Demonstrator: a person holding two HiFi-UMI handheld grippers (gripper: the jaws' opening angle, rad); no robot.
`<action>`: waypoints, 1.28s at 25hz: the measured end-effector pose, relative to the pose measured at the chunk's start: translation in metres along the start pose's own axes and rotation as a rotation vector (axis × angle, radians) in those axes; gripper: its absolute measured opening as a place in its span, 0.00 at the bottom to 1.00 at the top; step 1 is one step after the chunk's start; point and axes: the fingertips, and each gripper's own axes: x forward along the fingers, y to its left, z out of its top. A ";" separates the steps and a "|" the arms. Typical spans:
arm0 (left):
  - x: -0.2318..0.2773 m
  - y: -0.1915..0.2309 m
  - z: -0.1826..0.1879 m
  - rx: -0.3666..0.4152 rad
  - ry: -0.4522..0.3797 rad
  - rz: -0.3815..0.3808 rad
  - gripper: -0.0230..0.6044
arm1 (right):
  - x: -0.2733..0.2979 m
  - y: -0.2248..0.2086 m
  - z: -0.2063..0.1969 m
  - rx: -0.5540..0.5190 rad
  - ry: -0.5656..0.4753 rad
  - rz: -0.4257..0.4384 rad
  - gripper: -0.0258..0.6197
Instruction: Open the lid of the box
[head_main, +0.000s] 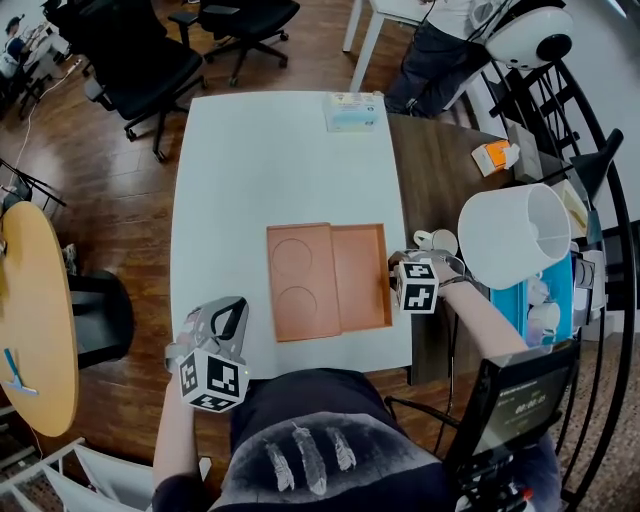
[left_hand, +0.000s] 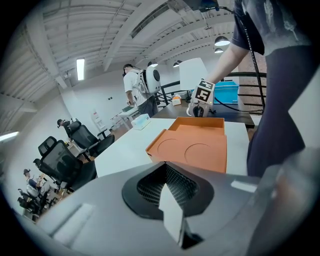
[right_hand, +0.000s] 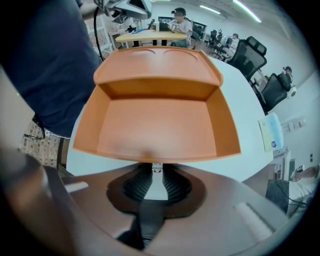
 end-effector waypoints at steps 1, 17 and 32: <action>0.000 0.000 0.001 0.004 0.001 0.001 0.06 | 0.000 0.001 0.000 -0.002 -0.001 0.002 0.14; -0.013 0.008 0.003 -0.003 -0.009 0.027 0.06 | -0.070 0.005 0.015 0.307 -0.285 -0.063 0.22; -0.040 0.009 -0.004 -0.007 -0.035 0.065 0.06 | -0.137 -0.009 0.050 0.586 -0.667 -0.323 0.21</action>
